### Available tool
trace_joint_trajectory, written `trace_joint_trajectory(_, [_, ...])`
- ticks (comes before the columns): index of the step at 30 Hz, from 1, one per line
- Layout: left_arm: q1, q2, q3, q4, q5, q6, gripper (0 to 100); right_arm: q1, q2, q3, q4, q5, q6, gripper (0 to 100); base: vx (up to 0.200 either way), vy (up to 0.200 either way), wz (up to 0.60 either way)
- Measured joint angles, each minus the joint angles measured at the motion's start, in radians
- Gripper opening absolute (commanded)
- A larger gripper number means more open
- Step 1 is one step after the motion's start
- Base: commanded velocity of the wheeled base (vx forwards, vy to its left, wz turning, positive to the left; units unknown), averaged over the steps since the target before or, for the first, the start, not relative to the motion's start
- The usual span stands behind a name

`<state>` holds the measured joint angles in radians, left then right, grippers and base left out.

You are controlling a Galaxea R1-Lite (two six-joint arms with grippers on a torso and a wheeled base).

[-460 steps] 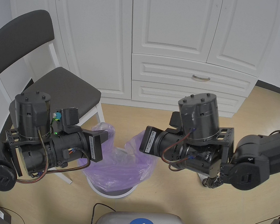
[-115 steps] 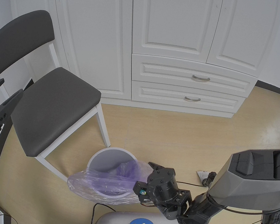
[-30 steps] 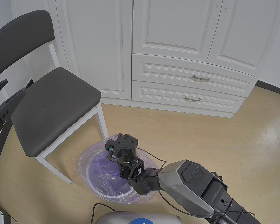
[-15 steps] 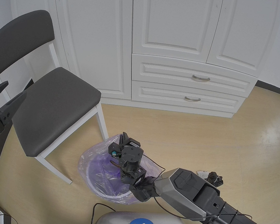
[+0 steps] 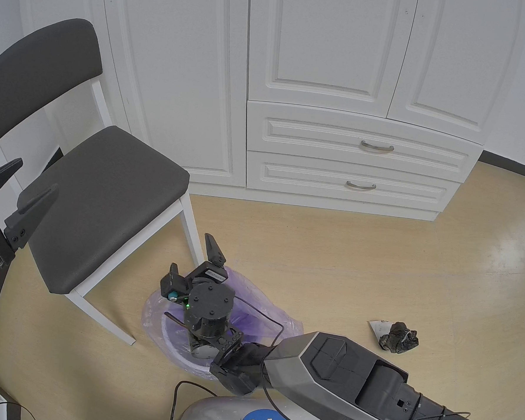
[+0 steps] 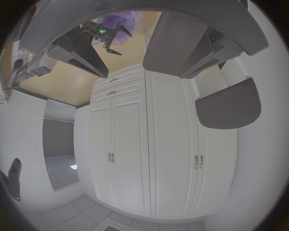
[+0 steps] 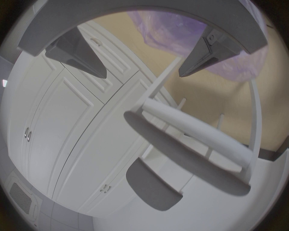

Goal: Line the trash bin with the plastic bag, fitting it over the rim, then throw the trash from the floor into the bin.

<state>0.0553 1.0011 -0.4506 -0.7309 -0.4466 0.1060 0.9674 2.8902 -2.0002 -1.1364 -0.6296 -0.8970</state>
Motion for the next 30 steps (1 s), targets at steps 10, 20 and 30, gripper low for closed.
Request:
trace_joint_trajectory(10, [-0.092,-0.021,0.033,-0.011,0.000,-0.007,100,0.044,-0.185,0.141,0.008,-0.028,0.101,100,0.000,0.000,0.00])
trace_joint_trajectory(20, [-0.176,0.014,-0.042,0.277,0.004,-0.073,100,0.002,-0.413,0.610,0.081,-0.048,0.546,100,0.000,0.000,0.00])
trace_joint_trajectory(30, [-0.286,0.232,-0.197,0.516,0.020,-0.198,100,-0.125,-0.607,0.869,0.397,0.120,1.225,100,0.000,0.000,0.00])
